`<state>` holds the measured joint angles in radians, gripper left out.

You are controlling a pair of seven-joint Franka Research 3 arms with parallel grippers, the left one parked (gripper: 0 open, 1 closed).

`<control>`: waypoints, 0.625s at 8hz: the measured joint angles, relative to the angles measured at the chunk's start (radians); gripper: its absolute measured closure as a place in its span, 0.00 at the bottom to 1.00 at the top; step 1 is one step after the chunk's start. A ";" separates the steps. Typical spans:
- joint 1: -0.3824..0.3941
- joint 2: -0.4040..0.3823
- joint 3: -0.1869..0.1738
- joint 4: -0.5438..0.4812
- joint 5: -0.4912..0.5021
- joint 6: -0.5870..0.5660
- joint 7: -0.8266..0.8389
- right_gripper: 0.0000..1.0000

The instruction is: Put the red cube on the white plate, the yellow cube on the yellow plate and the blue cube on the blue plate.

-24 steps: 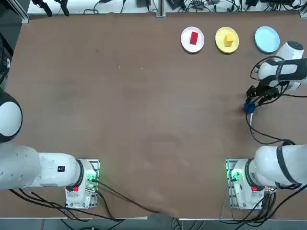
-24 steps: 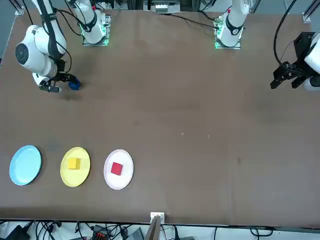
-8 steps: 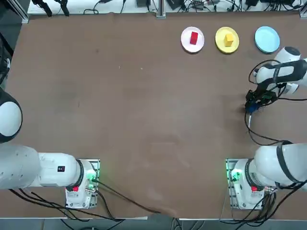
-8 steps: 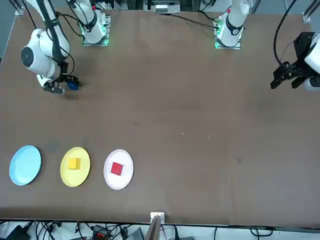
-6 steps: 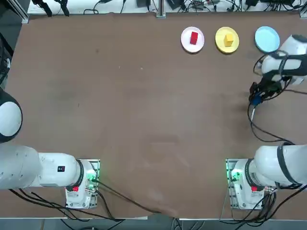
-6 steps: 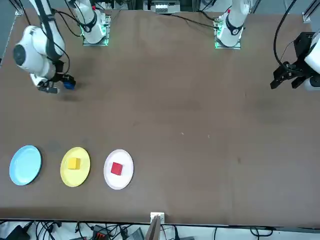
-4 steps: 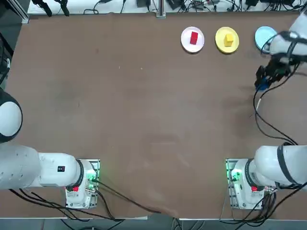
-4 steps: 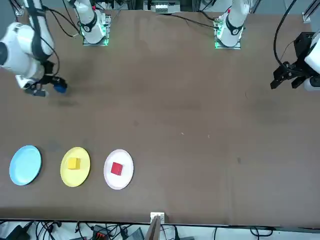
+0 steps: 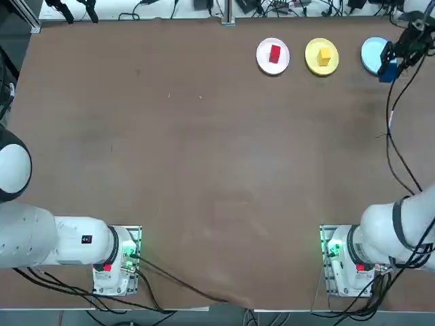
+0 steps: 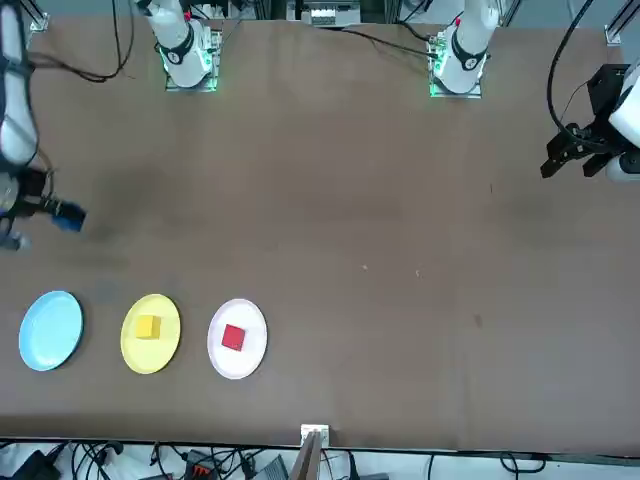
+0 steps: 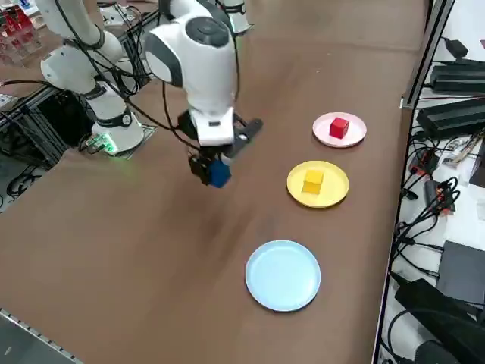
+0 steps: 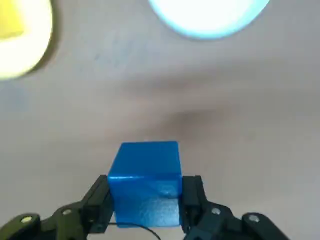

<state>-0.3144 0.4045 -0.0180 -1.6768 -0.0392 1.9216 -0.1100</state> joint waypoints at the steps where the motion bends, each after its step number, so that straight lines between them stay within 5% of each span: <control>1: -0.012 0.118 0.000 0.133 0.000 0.011 0.000 0.32; 3: -0.035 0.299 -0.001 0.344 0.000 0.122 -0.002 0.32; 5: -0.039 0.396 -0.001 0.412 0.000 0.269 -0.003 0.32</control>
<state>-0.3538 0.8005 -0.0190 -1.2644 -0.0397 2.1904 -0.1132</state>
